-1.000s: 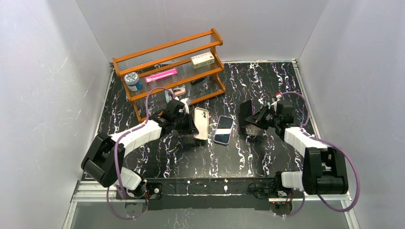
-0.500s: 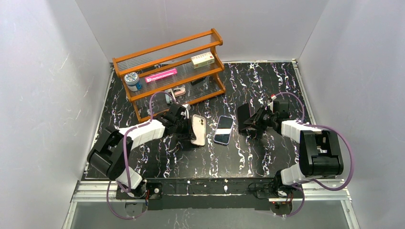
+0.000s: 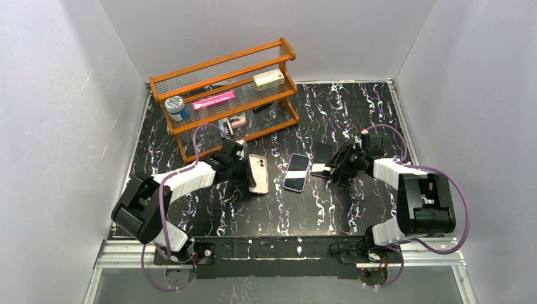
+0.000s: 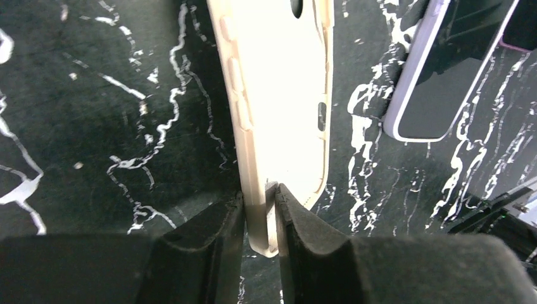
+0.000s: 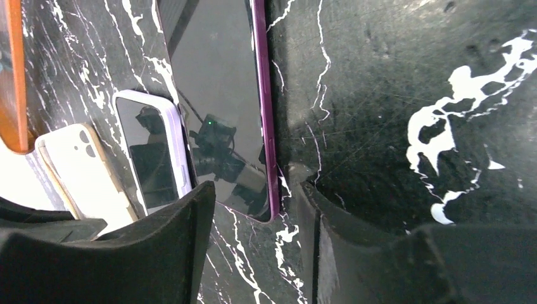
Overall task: Take the phone out of the phone case
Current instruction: Place the phone at the center of the board, then pick up the phone at the center of the board.
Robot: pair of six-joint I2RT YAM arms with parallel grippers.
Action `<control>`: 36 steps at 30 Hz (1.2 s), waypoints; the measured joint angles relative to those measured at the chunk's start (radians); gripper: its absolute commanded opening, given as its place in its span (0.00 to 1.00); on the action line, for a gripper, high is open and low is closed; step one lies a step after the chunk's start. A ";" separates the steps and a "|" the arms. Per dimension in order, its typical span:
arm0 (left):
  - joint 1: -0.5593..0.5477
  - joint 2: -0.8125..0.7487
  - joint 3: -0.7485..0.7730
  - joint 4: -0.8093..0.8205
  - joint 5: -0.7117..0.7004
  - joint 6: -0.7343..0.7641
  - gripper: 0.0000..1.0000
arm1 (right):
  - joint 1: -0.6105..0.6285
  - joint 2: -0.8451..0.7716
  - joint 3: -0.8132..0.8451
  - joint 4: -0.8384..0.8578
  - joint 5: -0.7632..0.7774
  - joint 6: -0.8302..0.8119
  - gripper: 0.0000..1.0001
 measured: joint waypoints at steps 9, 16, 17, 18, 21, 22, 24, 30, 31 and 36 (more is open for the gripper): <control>0.021 -0.037 -0.023 -0.057 -0.076 0.014 0.47 | 0.018 -0.067 0.024 -0.105 0.098 -0.040 0.84; 0.032 -0.082 -0.022 -0.116 -0.112 0.055 0.70 | 0.182 -0.172 0.077 -0.183 0.225 -0.034 0.99; 0.032 -0.092 -0.020 -0.127 -0.117 0.061 0.73 | 0.214 -0.176 0.087 -0.188 0.244 -0.029 0.99; 0.032 -0.105 -0.017 -0.142 -0.124 0.069 0.77 | 0.256 -0.180 0.100 -0.195 0.275 -0.016 0.99; 0.033 -0.167 0.003 -0.202 -0.164 0.106 0.84 | 0.379 -0.179 0.130 -0.225 0.382 0.032 0.99; 0.034 -0.189 0.013 -0.218 -0.179 0.115 0.87 | 0.423 -0.176 0.143 -0.246 0.424 0.056 0.99; 0.035 -0.247 0.039 -0.256 -0.225 0.142 0.93 | 0.493 -0.157 0.175 -0.294 0.495 0.105 0.99; 0.039 -0.435 0.070 -0.315 -0.377 0.209 0.98 | 0.612 -0.106 0.300 -0.439 0.652 0.230 0.99; 0.039 -0.460 0.070 -0.322 -0.396 0.219 0.98 | 0.614 -0.114 0.302 -0.438 0.661 0.235 0.99; 0.040 -0.570 0.037 -0.320 -0.473 0.270 0.98 | 0.612 -0.180 0.245 -0.369 0.631 0.228 0.99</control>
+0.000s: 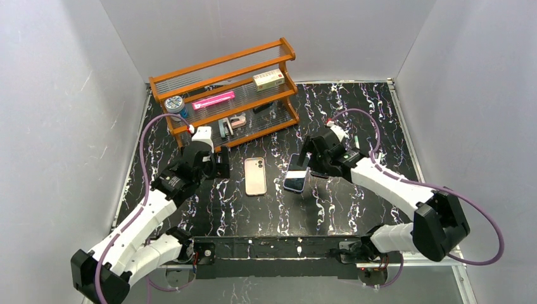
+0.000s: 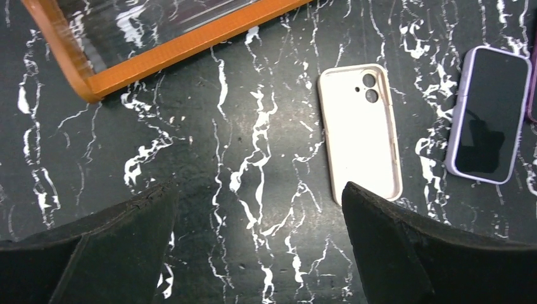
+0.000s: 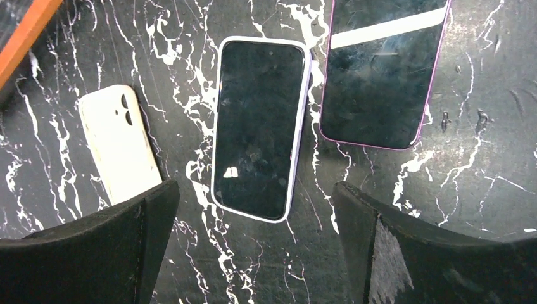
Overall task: Take the phone out of the phone case
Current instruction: Pick up the phone at the center of the board.
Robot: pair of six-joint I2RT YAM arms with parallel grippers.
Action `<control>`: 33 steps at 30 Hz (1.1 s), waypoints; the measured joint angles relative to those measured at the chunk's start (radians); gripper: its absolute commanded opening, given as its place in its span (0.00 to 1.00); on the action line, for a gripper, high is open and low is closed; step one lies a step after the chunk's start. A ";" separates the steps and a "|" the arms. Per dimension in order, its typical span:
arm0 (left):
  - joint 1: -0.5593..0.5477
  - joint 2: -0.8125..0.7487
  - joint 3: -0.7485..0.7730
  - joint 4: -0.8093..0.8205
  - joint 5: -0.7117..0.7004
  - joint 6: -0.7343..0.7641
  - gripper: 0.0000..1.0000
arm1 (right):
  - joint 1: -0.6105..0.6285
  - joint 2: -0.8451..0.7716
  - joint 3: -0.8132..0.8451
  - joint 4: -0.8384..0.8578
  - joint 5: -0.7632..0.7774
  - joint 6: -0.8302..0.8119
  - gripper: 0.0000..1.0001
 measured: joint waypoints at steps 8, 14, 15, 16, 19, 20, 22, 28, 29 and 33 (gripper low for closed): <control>0.001 -0.064 -0.069 0.044 -0.049 0.076 0.98 | 0.031 0.217 0.164 -0.052 0.033 -0.005 0.99; 0.001 -0.079 -0.121 0.094 -0.073 0.124 0.98 | 0.043 0.382 0.323 -0.149 0.069 0.003 0.99; 0.001 -0.085 -0.130 0.103 -0.073 0.130 0.98 | 0.045 0.404 0.341 -0.161 0.075 0.006 0.99; 0.001 -0.089 -0.139 0.111 -0.074 0.133 0.98 | 0.046 0.423 0.355 -0.173 0.079 0.009 0.99; 0.001 -0.103 -0.161 0.132 -0.073 0.143 0.98 | 0.046 0.472 0.393 -0.219 0.090 0.027 0.99; 0.001 -0.103 -0.163 0.137 -0.073 0.146 0.98 | 0.046 0.491 0.410 -0.238 0.092 0.032 0.99; 0.001 -0.103 -0.163 0.149 -0.073 0.151 0.98 | 0.046 0.523 0.434 -0.265 0.097 0.045 0.99; 0.001 -0.107 -0.164 0.172 -0.073 0.160 0.98 | 0.046 0.565 0.443 -0.309 0.087 0.075 0.99; 0.001 -0.107 -0.164 0.173 -0.073 0.160 0.98 | 0.046 0.567 0.443 -0.312 0.084 0.079 0.99; 0.001 -0.109 -0.166 0.175 -0.073 0.164 0.98 | 0.046 0.574 0.443 -0.317 0.070 0.090 0.99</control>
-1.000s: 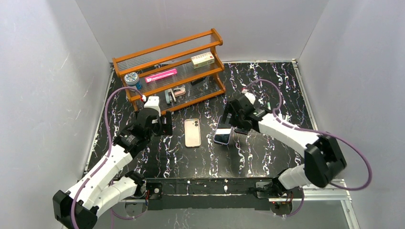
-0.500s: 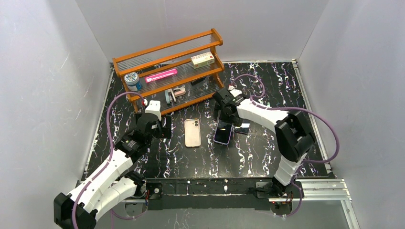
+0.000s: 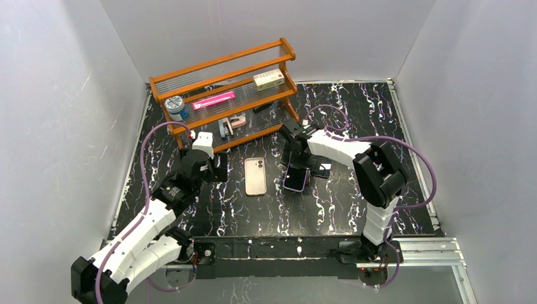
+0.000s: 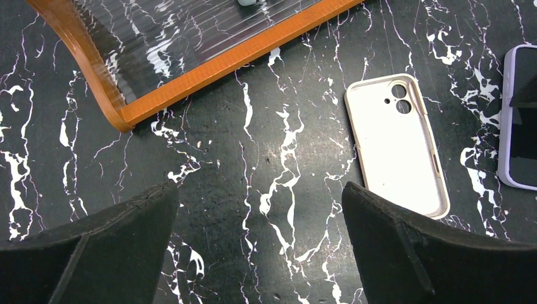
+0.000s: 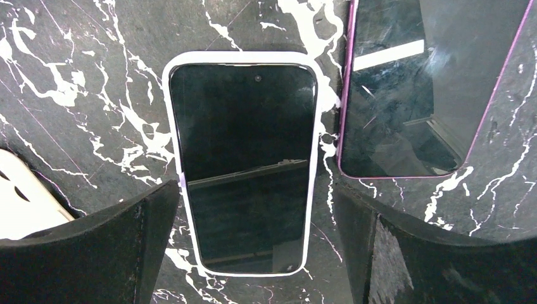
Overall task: Take the phone out of the phone case
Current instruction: Pick up the phone at the center of the board.
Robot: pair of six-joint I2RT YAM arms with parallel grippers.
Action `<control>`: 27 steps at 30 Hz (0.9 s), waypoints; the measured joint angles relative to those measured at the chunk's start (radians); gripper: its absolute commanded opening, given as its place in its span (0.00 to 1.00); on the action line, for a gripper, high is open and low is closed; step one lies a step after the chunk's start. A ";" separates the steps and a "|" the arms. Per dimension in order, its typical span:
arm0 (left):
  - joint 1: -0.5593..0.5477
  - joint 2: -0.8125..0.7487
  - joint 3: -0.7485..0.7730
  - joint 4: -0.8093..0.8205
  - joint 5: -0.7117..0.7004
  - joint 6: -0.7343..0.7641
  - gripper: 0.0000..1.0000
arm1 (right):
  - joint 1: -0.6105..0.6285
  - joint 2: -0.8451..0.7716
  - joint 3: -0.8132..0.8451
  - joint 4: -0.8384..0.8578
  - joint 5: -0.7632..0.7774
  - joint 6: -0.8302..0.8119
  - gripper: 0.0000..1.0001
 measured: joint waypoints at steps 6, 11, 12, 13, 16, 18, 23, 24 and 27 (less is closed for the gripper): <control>0.000 -0.004 -0.002 0.001 0.002 0.002 0.98 | 0.000 0.010 0.000 0.000 -0.036 0.010 0.99; 0.000 -0.011 -0.002 0.001 0.003 0.002 0.98 | 0.000 0.011 0.000 0.001 -0.040 0.011 0.99; 0.000 -0.013 -0.002 0.001 0.003 0.002 0.98 | 0.000 0.013 0.000 0.001 -0.040 0.011 0.99; 0.000 -0.014 -0.002 0.001 0.003 0.002 0.98 | 0.000 0.017 0.000 0.002 -0.040 0.012 0.99; 0.000 -0.019 -0.002 0.001 0.004 0.002 0.98 | 0.000 0.043 0.005 0.006 -0.040 0.013 0.99; 0.000 -0.021 -0.002 0.001 0.004 0.002 0.98 | 0.000 0.057 0.012 0.010 -0.041 0.014 0.99; 0.000 -0.026 -0.002 0.001 0.004 0.002 0.98 | 0.001 0.066 0.021 0.010 -0.040 0.011 0.93; 0.000 -0.027 -0.002 0.001 0.005 0.002 0.98 | 0.001 0.068 0.024 0.008 -0.040 0.010 0.92; 0.000 -0.029 -0.002 0.001 0.010 0.001 0.98 | 0.001 0.075 0.033 0.006 -0.040 0.008 0.84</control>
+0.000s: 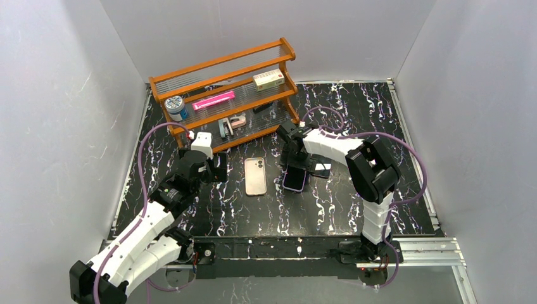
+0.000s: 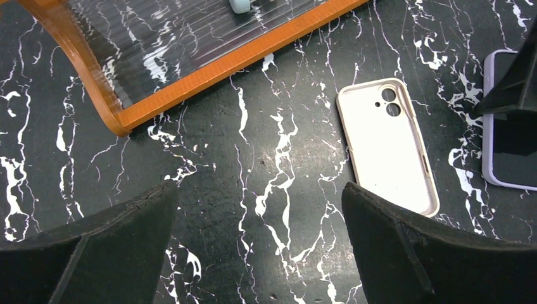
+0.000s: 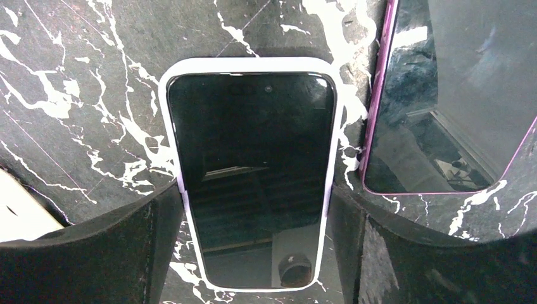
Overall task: Take the phone out of the phone case
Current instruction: Pick up the phone at the center of the board.
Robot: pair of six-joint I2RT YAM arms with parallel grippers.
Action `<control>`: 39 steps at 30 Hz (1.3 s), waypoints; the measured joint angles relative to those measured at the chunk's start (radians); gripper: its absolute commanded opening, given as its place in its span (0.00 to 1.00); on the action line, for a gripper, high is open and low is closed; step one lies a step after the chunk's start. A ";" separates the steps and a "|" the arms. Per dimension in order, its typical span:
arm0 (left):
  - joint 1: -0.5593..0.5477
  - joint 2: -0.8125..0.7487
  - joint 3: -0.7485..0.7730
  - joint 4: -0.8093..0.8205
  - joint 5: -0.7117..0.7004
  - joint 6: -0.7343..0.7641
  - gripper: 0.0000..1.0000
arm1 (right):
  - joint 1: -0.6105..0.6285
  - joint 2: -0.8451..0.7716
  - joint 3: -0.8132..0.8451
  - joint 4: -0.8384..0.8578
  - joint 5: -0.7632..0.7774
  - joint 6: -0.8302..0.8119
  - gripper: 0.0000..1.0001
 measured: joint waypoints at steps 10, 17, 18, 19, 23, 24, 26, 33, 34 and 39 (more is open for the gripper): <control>0.000 0.006 0.007 -0.002 0.109 -0.019 0.98 | 0.000 -0.016 -0.019 0.021 0.005 -0.030 0.15; 0.000 0.076 0.067 0.009 0.243 -0.107 0.98 | 0.000 -0.069 -0.090 0.117 -0.023 -0.104 0.01; 0.000 0.092 0.074 0.012 0.267 -0.124 0.98 | 0.000 -0.078 -0.098 0.129 -0.028 -0.114 0.01; 0.000 0.108 0.080 0.015 0.289 -0.142 0.98 | 0.000 -0.091 -0.112 0.147 -0.039 -0.132 0.01; 0.000 0.153 0.091 0.032 0.358 -0.213 0.98 | 0.000 -0.166 -0.182 0.219 -0.085 -0.195 0.01; 0.000 0.159 0.093 0.035 0.367 -0.228 0.98 | 0.000 -0.189 -0.203 0.237 -0.099 -0.212 0.01; 0.000 0.179 0.109 0.040 0.383 -0.264 0.98 | 0.000 -0.237 -0.243 0.278 -0.125 -0.244 0.01; 0.000 0.279 0.170 0.093 0.444 -0.401 0.97 | 0.000 -0.389 -0.351 0.417 -0.229 -0.353 0.01; 0.000 0.294 0.175 0.100 0.453 -0.418 0.97 | 0.000 -0.407 -0.365 0.442 -0.252 -0.372 0.01; 0.000 0.393 0.211 0.151 0.521 -0.512 0.96 | 0.000 -0.467 -0.392 0.515 -0.346 -0.444 0.01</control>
